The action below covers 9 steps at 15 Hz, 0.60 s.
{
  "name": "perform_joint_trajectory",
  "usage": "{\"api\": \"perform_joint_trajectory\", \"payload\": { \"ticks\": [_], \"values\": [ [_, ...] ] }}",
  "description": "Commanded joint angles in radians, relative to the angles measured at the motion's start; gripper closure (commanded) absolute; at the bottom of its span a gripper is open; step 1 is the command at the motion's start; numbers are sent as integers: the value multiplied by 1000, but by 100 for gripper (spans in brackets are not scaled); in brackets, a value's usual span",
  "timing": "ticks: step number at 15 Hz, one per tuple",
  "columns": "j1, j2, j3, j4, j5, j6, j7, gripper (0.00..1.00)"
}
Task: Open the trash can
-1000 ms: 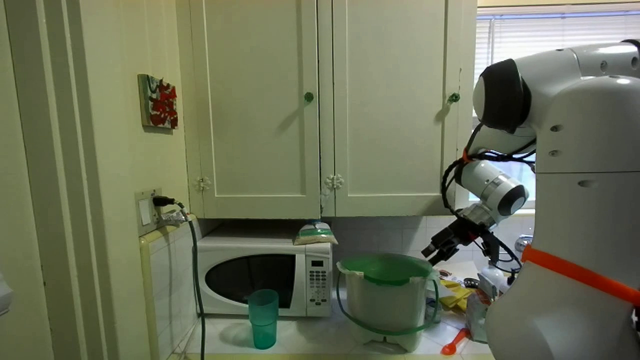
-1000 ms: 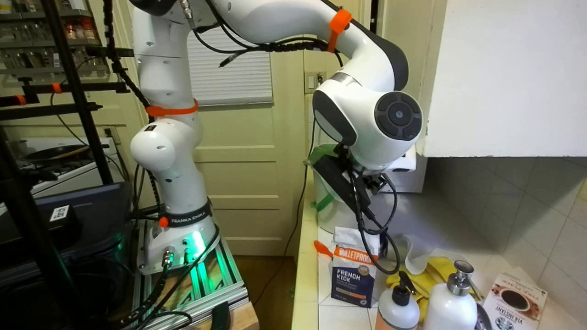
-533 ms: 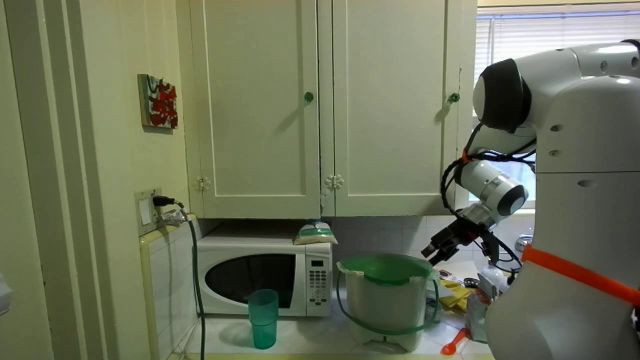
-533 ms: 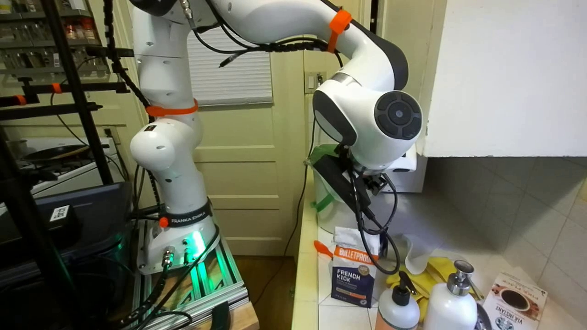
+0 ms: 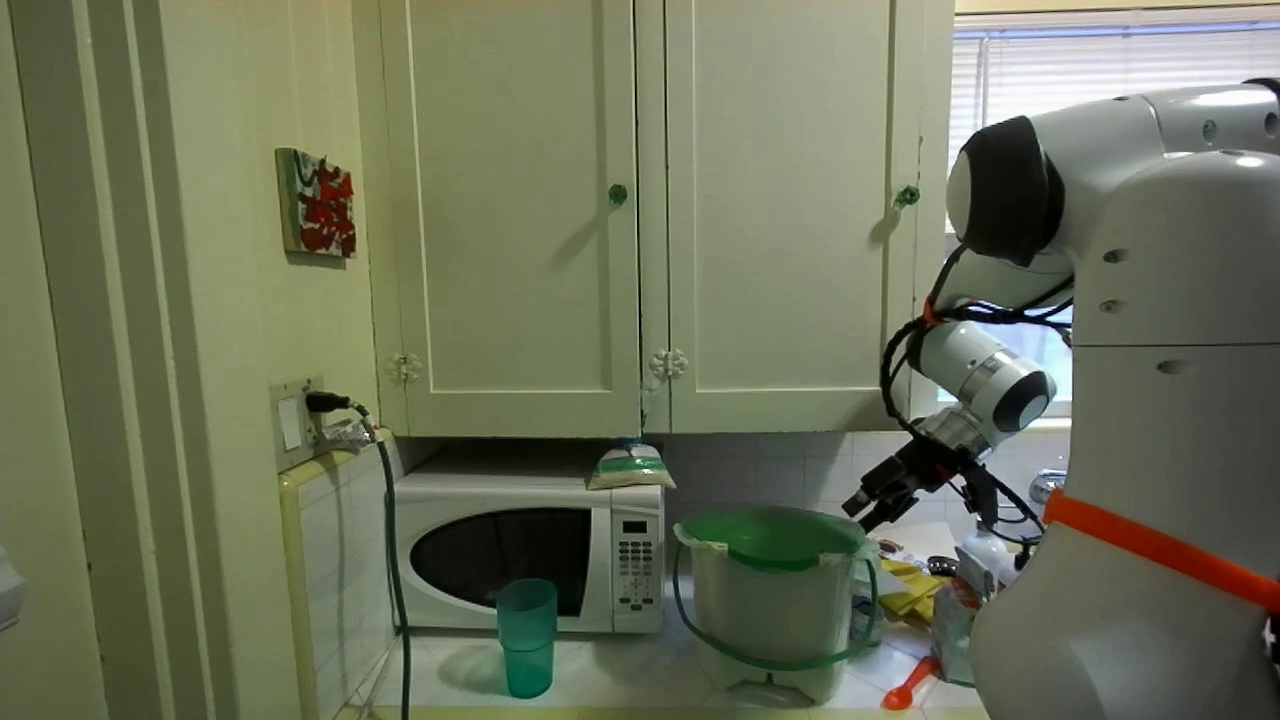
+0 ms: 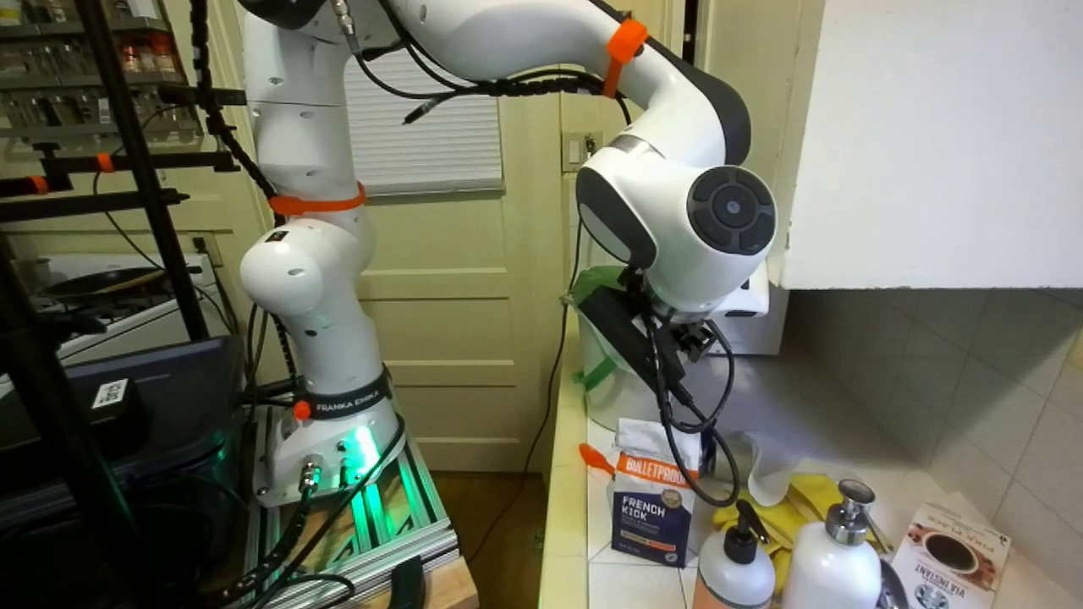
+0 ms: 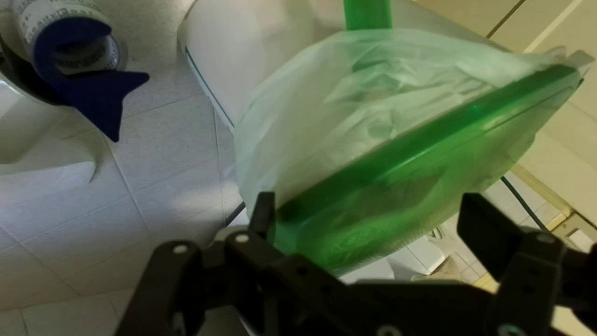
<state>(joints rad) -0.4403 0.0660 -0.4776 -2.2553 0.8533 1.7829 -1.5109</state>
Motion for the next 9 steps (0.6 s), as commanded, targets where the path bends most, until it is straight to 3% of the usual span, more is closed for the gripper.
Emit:
{"api": "perform_joint_trajectory", "payload": {
  "ticks": [1, 9],
  "values": [
    [-6, 24, 19, 13, 43, 24, 31, 0],
    [0, 22, 26, -10, 104, 66, 81, 0]
  ]
}}
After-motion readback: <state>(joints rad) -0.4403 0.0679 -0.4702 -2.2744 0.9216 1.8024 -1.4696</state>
